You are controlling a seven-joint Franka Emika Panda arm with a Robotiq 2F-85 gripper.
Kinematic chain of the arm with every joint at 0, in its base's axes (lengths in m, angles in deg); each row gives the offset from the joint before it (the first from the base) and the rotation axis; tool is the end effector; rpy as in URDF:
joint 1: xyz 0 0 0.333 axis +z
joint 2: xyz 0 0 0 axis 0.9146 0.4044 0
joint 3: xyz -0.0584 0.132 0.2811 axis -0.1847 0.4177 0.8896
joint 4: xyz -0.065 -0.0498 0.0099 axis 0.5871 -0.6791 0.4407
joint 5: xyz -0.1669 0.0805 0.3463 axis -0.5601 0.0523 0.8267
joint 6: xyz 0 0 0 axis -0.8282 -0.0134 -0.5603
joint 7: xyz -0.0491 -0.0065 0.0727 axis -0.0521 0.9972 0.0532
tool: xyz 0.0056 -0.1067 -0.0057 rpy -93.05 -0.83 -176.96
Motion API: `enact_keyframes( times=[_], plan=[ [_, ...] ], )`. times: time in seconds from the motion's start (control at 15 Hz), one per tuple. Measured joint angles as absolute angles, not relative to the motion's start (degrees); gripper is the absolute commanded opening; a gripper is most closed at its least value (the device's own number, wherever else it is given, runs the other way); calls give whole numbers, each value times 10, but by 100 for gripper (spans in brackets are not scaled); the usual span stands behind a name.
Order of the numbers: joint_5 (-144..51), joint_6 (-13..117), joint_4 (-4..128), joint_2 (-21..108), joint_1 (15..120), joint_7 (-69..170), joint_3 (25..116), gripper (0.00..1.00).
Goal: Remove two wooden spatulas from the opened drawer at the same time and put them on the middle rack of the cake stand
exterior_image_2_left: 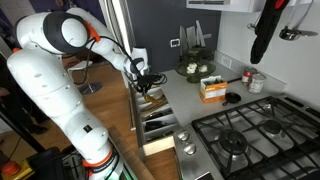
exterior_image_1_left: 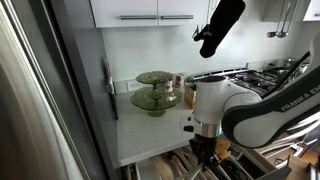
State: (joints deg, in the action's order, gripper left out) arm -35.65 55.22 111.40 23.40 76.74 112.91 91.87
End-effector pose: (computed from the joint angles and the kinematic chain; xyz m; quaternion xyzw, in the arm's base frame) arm 0.4130 0.2167 0.3137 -0.7680 -0.6394 -0.0069 0.0360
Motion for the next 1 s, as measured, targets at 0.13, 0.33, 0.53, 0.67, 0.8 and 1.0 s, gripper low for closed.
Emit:
enact_keyframes(
  times=[0.13, 0.33, 0.53, 0.67, 0.8, 1.0],
  plan=[
    [-357, 548, 1116, 225, 768, 1129, 919, 20],
    [-357, 548, 1118, 225, 771, 1129, 915, 5],
    [-336, 566, 1116, 223, 782, 1142, 903, 5],
    [-308, 585, 1115, 212, 787, 1173, 891, 5],
    [-285, 592, 1114, 189, 790, 1210, 875, 5],
    [-277, 591, 1106, 149, 793, 1259, 847, 5]
  ],
)
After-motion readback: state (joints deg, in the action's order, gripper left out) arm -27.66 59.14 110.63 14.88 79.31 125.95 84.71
